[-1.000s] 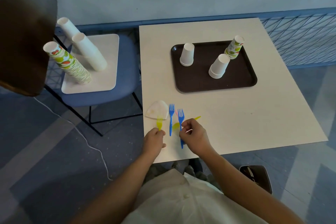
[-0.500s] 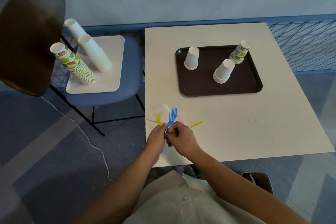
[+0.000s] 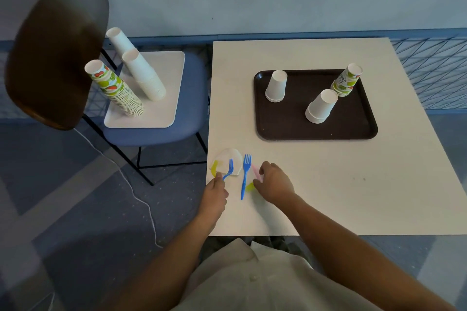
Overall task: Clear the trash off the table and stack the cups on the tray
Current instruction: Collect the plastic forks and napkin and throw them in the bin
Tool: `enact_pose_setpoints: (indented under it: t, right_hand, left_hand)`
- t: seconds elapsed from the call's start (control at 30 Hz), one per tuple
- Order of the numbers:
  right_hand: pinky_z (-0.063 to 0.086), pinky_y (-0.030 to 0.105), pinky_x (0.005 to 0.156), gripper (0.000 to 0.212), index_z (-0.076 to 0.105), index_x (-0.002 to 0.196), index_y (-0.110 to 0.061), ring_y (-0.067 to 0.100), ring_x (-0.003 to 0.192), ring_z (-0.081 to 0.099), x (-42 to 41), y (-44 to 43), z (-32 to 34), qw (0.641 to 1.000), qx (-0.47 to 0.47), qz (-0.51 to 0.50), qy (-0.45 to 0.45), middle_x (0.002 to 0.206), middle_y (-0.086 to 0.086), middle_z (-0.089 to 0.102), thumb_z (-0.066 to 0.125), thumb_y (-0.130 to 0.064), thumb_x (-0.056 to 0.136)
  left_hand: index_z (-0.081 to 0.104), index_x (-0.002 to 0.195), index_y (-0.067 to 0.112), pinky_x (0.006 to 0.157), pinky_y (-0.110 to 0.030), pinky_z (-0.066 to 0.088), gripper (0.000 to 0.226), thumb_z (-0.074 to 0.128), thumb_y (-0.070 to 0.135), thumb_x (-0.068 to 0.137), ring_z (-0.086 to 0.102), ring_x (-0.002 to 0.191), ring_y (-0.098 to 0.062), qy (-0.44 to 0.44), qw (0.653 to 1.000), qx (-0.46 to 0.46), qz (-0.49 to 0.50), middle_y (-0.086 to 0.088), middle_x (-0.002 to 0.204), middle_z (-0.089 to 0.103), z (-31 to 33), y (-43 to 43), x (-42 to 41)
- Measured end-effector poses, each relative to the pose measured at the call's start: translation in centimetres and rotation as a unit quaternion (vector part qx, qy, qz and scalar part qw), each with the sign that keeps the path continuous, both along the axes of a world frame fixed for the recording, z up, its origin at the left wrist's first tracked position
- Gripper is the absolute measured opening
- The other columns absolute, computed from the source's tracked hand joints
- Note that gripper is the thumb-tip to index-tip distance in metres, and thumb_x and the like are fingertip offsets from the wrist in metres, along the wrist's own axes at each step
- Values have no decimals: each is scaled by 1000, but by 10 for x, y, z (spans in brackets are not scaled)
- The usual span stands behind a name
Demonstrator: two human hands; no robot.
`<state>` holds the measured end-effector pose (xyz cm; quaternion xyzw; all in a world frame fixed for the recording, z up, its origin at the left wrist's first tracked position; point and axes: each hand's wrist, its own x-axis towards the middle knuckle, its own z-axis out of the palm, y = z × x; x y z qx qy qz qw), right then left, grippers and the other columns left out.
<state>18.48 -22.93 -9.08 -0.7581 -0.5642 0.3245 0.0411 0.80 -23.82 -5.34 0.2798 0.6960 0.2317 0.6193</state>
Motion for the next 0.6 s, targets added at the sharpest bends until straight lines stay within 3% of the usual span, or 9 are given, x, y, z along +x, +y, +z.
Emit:
enact_pose_setpoints:
  t: [0.17, 0.37, 0.43, 0.6]
  right_hand:
    - [44, 35, 71, 35, 52, 115, -15, 27, 100, 59, 5, 7, -16, 997, -38, 29, -68, 111, 5, 56, 57, -43, 95]
    - [40, 32, 69, 17, 58, 107, -14, 25, 84, 51, 2, 7, -19, 998, -41, -23, -52, 109, 5, 60, 47, -24, 98]
    - [43, 32, 68, 19, 60, 104, -14, 24, 82, 51, 8, 6, -17, 998, -27, -45, -40, 106, 5, 60, 47, -26, 98]
    - [49, 30, 60, 16, 68, 96, -20, 25, 66, 61, 32, 0, 13, 992, 63, -110, 21, 79, 3, 67, 56, -30, 96]
  left_hand:
    - [34, 69, 18, 35, -17, 23, 51, 35, 48, 110, 26, 33, -3, 0, 1000, 1, -6, 3, 59, 27, 5, -6, 6]
    - [49, 79, 20, 52, -27, 32, 37, 43, 43, 108, 37, 53, -12, 59, 996, 36, -63, 2, 64, 42, -7, -10, 6]
    - [52, 86, 18, 54, -32, 29, 35, 47, 47, 106, 34, 54, -14, 43, 998, 25, -46, 1, 64, 38, -9, -10, 7]
    - [51, 91, 14, 45, -23, 26, 28, 48, 35, 108, 31, 49, -10, 18, 998, 32, -42, 0, 63, 33, -7, -7, 10]
